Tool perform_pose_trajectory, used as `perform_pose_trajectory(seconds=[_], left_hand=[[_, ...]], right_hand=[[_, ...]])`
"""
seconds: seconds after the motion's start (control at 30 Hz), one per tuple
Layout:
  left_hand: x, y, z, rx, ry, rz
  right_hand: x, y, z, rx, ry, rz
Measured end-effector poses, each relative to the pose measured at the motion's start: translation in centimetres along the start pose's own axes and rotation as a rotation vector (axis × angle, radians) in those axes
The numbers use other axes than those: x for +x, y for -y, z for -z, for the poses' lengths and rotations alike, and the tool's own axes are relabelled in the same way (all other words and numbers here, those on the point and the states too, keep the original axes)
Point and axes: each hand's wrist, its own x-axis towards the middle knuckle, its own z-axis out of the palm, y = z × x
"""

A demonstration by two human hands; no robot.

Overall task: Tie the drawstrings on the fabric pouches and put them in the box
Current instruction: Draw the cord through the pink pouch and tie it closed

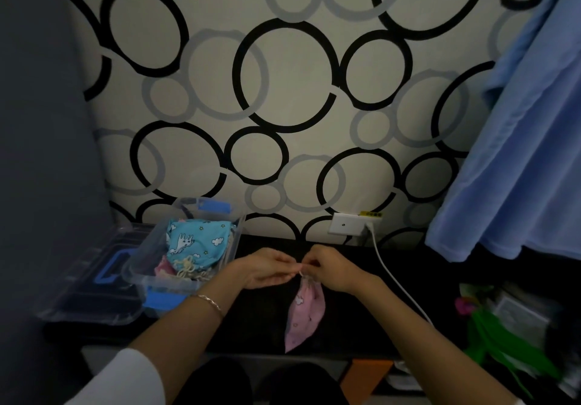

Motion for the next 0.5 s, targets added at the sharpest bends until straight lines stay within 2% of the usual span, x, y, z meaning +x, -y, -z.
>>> perform_pose_trajectory(seconds=[0.2,0.37,0.5], left_hand=[[-0.3,-0.8,-0.5,0.365,-0.06,-0.18],[0.0,-1.3,-0.7,0.38,-0.046,-0.167],[0.1,-1.5,-0.7,0.31,0.002,-0.08]], right_hand=[[-0.2,-0.7,0.0,0.146,-0.04,-0.072],[-0.4,-0.6,-0.1,0.147,-0.139,-0.074],[-0.8,-0.6,-0.4,0.121,-0.191,-0.055]])
